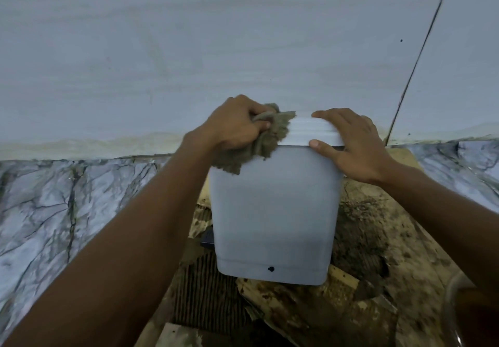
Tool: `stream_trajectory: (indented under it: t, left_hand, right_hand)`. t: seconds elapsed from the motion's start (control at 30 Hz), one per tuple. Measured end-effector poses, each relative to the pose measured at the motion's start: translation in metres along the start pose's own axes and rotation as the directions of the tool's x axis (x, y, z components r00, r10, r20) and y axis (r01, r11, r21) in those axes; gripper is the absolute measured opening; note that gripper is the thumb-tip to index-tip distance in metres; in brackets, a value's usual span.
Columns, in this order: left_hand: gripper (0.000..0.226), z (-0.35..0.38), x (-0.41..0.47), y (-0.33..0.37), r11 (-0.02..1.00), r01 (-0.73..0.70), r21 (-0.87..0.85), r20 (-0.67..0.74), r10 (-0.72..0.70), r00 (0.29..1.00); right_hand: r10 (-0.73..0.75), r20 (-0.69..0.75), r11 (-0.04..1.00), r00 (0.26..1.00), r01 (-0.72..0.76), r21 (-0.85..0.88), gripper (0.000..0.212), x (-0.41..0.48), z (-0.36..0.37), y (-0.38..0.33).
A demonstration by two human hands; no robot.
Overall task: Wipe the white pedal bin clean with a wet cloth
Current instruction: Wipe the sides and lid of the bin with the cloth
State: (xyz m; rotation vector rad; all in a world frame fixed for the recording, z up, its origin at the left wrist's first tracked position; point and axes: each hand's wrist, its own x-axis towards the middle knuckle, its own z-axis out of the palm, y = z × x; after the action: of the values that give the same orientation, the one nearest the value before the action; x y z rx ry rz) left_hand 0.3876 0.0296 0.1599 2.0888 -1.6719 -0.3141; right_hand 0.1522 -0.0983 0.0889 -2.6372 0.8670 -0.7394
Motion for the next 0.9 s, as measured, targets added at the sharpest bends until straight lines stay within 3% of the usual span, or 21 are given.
stream_trajectory:
  t: [0.07,0.13,0.2,0.33,0.5,0.9]
  left_hand:
    - [0.030,0.013,-0.002,0.005,0.995,-0.031,0.095,-0.069,0.038,0.997]
    - [0.035,0.021,-0.014,-0.002,0.983,-0.030,0.182,-0.227,0.072,0.971]
    - [0.045,0.022,-0.019,-0.006,0.980,0.047,0.195,-0.296,0.013,0.955]
    - [0.062,0.011,-0.005,0.019,0.938,0.226,0.264,-0.078,-0.213,0.974]
    - [0.067,0.006,-0.004,0.041,0.940,0.220,0.262,0.172,-0.270,0.947]
    - [0.072,0.036,-0.062,0.073,0.936,0.078,0.343,0.201,-0.154,0.967]
  right_hand:
    - [0.009,0.005,1.000,1.000,-0.009,0.007,0.063,0.001,-0.001,0.001]
    - [0.001,-0.003,1.000,1.000,-0.001,0.005,0.063,0.000,-0.001,-0.003]
    - [-0.002,-0.016,1.000,1.000,0.002,-0.009,0.062,-0.002,0.001,-0.008]
    - [0.020,-0.033,0.999,0.999,-0.021,-0.030,0.060,-0.013,-0.001,-0.014]
    - [-0.011,-0.095,0.998,0.995,0.004,-0.065,0.061,-0.051,-0.007,-0.034]
    - [-0.028,-0.099,0.996,0.995,0.019,-0.093,0.063,-0.128,-0.021,-0.068]
